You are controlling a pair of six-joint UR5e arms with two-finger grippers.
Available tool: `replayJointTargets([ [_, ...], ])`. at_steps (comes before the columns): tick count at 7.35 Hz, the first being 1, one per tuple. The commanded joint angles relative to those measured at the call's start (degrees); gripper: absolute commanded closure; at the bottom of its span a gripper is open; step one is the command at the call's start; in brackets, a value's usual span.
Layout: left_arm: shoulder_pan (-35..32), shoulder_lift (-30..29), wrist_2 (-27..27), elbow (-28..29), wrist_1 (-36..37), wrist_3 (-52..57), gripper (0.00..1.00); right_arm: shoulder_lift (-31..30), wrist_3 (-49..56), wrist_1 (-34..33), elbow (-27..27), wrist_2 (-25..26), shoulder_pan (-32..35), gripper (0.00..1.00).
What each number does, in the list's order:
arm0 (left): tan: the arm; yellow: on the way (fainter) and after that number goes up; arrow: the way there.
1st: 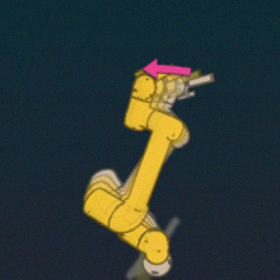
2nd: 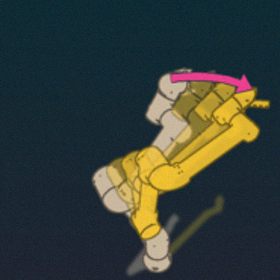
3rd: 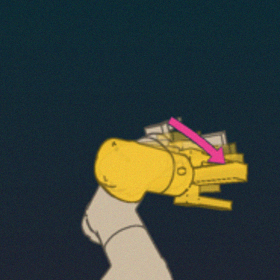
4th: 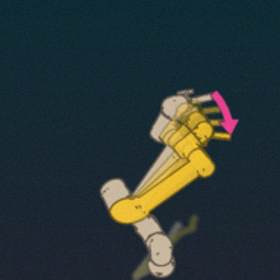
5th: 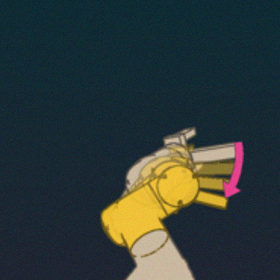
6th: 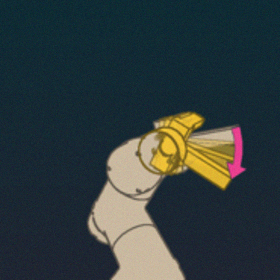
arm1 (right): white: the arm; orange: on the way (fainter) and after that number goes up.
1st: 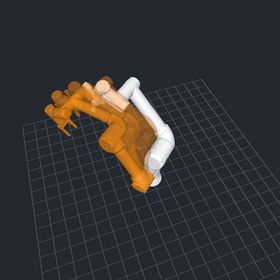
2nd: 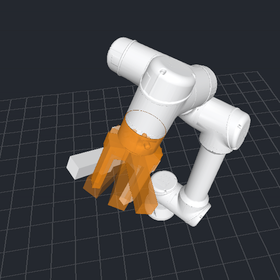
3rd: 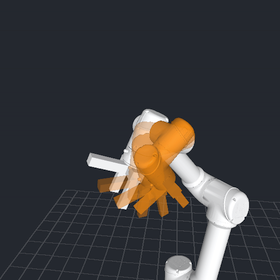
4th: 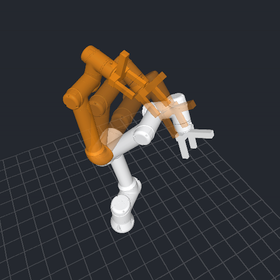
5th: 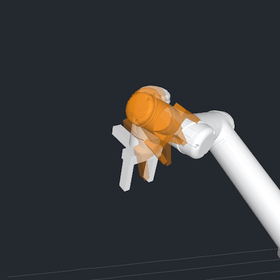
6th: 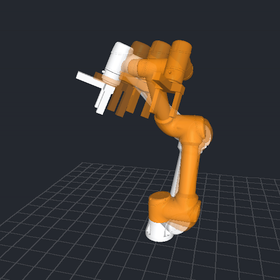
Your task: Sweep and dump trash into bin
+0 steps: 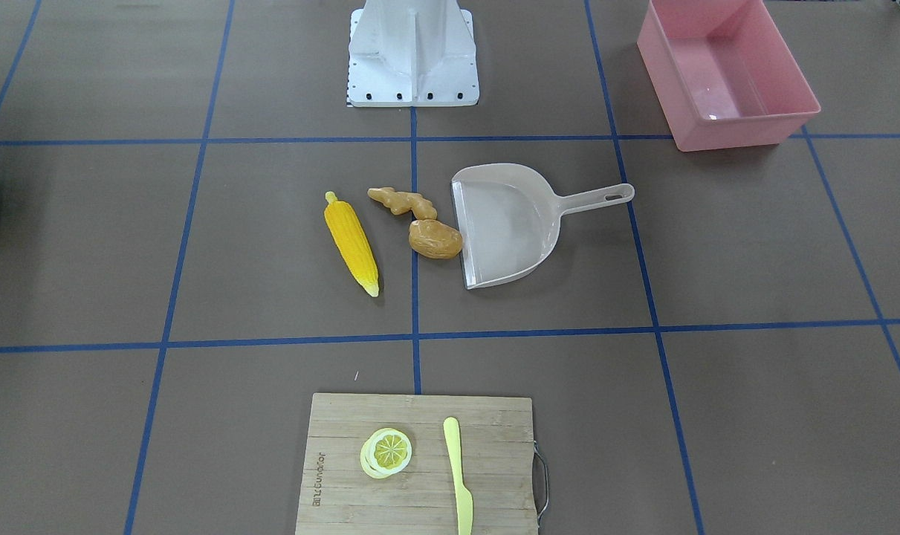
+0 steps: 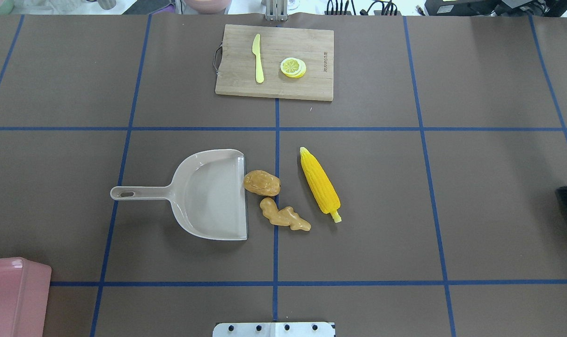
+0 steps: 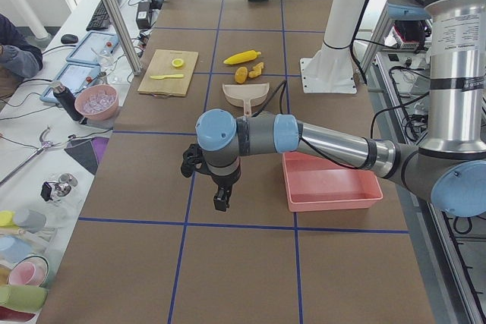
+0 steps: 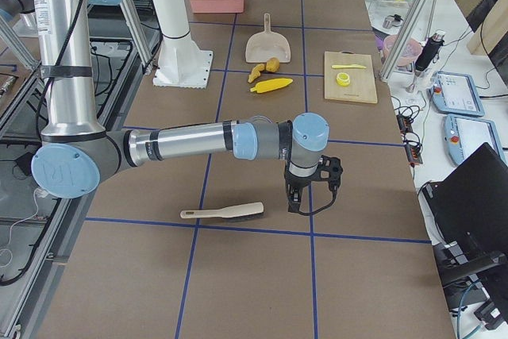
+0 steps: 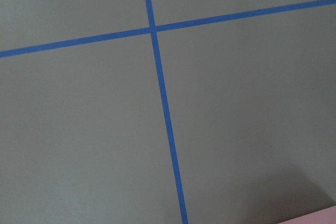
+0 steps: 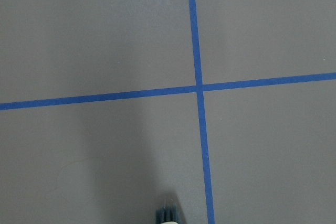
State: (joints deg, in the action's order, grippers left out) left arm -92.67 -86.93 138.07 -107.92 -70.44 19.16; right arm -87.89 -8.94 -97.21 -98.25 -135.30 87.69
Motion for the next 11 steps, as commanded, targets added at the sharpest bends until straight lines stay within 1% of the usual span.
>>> replayJointTargets([
  [1, 4.06, -3.32, -0.26, -1.15, -3.88, 0.52, 0.01, 0.69, 0.06, 2.18, -0.88, -3.11, -1.89, 0.00],
  [2, 7.99, -3.33, -1.13, -1.59, -11.49, 0.27, 0.01, 0.35, -0.63, 4.90, -1.76, -3.82, -4.70, 0.00],
  [3, 8.90, -4.03, -2.10, -3.25, -15.48, 0.18, 0.01, -1.30, -3.16, 4.84, -2.98, -7.05, -5.86, 0.00],
  [4, 11.70, -6.91, -5.06, -5.01, -15.43, 0.18, 0.01, -6.98, -4.32, 5.01, -6.21, -7.08, -8.83, 0.00],
  [5, 15.73, -10.24, -7.88, -4.94, -15.26, 0.61, 0.01, -10.17, -4.59, 5.28, -8.68, -6.64, -10.94, 0.00],
  [6, 19.25, -11.93, -9.21, -5.02, -15.34, 0.70, 0.01, -15.51, -4.24, 6.76, -9.93, -5.42, -12.70, 0.00],
  [7, 23.81, -15.86, -9.57, -3.46, -15.00, 0.70, 0.01, -21.04, -4.59, 15.39, -9.50, -2.62, -14.29, 0.00],
  [8, 31.34, -18.16, -14.10, -4.22, -14.99, 0.70, 0.01, -24.92, -4.77, 18.95, -9.76, 1.06, -16.04, 0.00],
  [9, 34.20, -22.54, -17.71, -5.02, -14.91, 0.62, 0.01, -26.27, -4.77, 19.77, -9.68, 0.83, -16.84, 0.00],
  [10, 42.14, -27.98, -19.49, -2.24, -12.99, 0.70, 0.01, -28.20, -4.77, 22.04, -9.41, 1.35, -17.72, 0.00],
  [11, 45.88, -30.12, -24.55, -3.26, -11.67, 0.70, 0.01, -29.26, -4.77, 24.33, -9.24, 2.32, -18.51, 0.00],
])
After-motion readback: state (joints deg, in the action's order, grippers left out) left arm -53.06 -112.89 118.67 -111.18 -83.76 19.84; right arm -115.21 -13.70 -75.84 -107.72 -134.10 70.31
